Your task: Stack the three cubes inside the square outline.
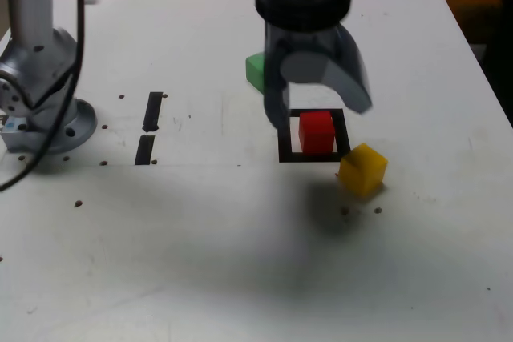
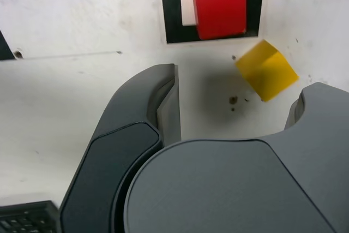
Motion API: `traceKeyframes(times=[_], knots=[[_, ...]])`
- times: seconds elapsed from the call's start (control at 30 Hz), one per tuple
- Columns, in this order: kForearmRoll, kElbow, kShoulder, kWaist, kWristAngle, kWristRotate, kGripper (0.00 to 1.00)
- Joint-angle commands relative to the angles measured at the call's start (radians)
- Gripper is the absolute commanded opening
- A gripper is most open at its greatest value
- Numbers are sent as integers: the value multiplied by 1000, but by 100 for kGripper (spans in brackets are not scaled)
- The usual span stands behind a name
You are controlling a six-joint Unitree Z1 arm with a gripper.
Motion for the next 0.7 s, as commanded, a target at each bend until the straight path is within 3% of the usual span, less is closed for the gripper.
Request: traceKeyframes(times=[0.0,0.3,0.67], knots=[[4,-19,13,-18,-8,-17,81],[7,-75,78,-45,-34,-56,82],[0,-124,168,0,-67,-61,86]])
